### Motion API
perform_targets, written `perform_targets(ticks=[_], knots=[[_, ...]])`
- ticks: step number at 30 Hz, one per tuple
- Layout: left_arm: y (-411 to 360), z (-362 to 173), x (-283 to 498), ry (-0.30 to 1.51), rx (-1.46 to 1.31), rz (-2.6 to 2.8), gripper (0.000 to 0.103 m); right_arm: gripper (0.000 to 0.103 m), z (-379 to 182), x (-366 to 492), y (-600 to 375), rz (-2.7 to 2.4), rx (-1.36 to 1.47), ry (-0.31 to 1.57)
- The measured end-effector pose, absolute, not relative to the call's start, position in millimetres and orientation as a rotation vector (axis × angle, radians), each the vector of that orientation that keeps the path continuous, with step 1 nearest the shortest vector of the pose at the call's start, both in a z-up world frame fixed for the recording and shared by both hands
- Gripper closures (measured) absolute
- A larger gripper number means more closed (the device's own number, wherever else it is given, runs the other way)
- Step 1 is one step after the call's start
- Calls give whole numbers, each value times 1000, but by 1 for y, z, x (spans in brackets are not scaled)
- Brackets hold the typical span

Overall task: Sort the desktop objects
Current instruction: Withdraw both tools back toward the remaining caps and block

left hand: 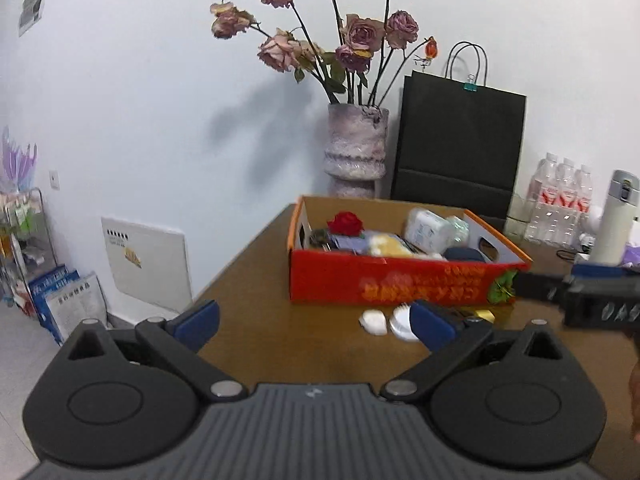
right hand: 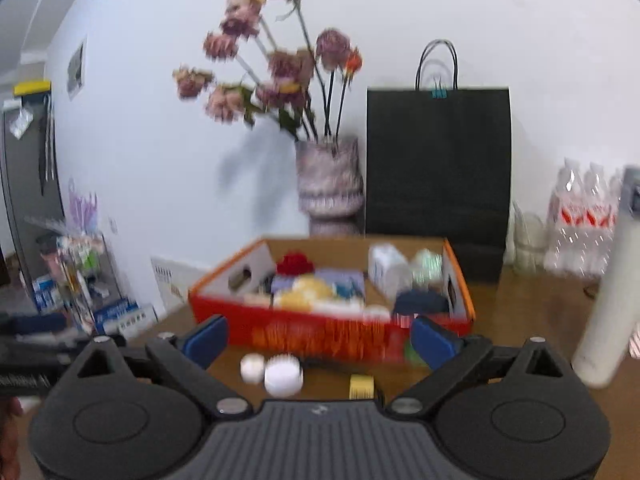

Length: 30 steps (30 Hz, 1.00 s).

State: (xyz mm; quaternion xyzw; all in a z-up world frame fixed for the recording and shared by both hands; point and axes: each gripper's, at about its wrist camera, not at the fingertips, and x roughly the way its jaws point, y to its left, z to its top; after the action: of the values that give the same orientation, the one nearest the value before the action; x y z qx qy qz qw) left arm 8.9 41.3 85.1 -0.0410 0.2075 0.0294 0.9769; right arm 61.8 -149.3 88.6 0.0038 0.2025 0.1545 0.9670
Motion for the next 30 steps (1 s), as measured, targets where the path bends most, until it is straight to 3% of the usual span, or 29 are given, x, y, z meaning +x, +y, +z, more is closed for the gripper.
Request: perform_targets(ticks=[15, 30], knots=[[25, 39, -57, 494, -91, 35, 0, 0, 33, -41, -170, 249, -8, 544], [19, 37, -40, 561, -94, 4, 0, 0, 35, -42, -179, 225, -15, 545]])
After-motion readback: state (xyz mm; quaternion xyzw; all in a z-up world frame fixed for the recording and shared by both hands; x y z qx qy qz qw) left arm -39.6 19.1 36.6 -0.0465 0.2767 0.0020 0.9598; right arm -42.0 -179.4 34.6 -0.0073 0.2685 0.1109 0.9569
